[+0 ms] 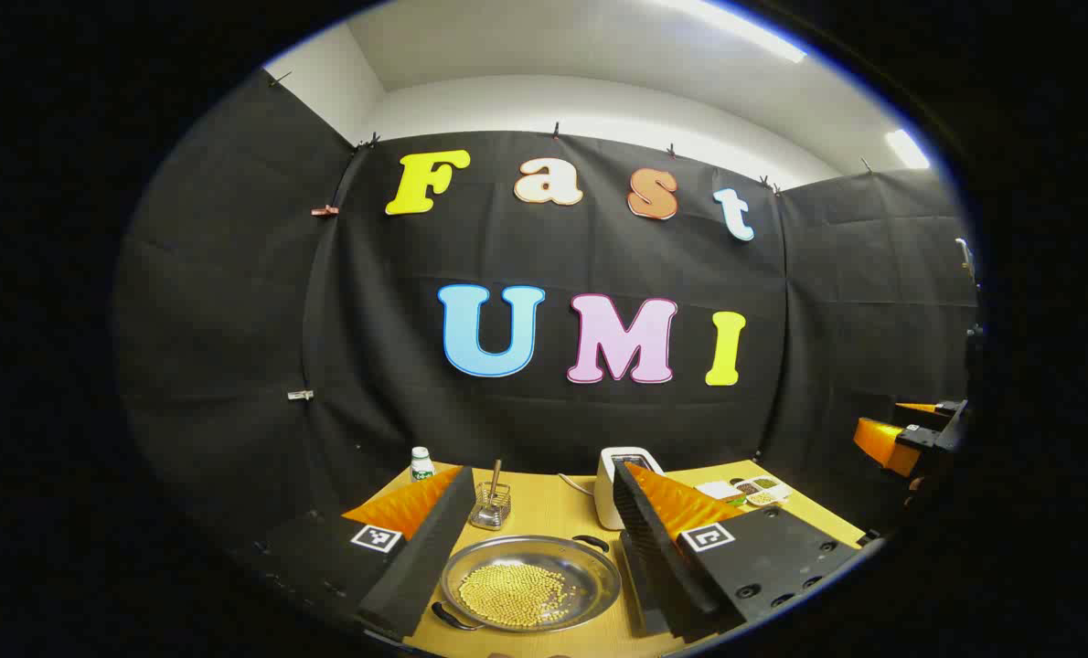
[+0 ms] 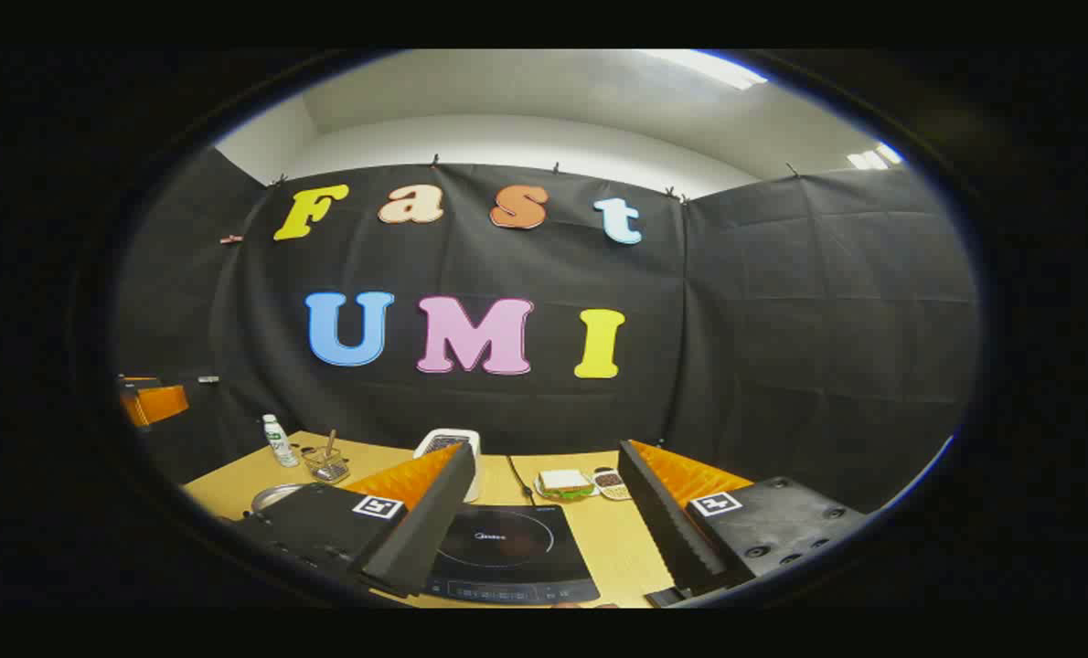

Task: First push the handle of the pot to place it horizontally, then grasp the pot with both hands and set it on the induction cooktop.

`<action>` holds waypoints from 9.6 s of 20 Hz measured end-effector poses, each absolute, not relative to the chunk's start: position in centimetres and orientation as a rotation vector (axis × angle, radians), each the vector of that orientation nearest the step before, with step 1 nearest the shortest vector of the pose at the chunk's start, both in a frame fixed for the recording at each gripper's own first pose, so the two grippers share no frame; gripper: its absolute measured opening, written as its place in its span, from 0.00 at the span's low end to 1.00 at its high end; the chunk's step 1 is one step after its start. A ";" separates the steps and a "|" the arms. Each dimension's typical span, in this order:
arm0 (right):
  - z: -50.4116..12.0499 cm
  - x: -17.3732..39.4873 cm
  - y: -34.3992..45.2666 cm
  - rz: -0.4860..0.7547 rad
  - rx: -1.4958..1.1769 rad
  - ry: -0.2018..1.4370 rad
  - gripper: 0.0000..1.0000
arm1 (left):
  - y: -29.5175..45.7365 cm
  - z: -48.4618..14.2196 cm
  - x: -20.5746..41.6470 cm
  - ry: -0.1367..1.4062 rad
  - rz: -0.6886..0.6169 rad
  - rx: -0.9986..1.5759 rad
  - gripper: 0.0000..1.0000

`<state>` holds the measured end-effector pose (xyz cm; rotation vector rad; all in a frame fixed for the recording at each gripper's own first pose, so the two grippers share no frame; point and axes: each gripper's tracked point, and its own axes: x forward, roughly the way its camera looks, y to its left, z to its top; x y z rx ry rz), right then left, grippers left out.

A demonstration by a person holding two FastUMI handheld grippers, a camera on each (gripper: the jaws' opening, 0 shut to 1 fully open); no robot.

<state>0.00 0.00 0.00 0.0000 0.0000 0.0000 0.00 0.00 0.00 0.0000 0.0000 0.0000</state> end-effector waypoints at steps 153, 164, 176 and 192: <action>-19.4 5.4 22.9 0.221 0.157 0.553 0.99 | 23.5 -28.1 12.9 0.722 -0.077 0.022 0.49; -25.3 9.4 27.7 0.273 0.152 0.620 0.99 | 20.9 -27.9 15.6 0.604 -0.159 -0.025 0.95; -33.6 11.6 30.9 0.319 0.166 0.758 0.99 | 20.4 -31.8 19.7 0.592 -0.101 -0.124 0.95; -37.6 11.4 32.2 0.341 0.133 0.840 0.97 | 20.2 -37.6 22.0 0.742 -0.120 -0.097 0.92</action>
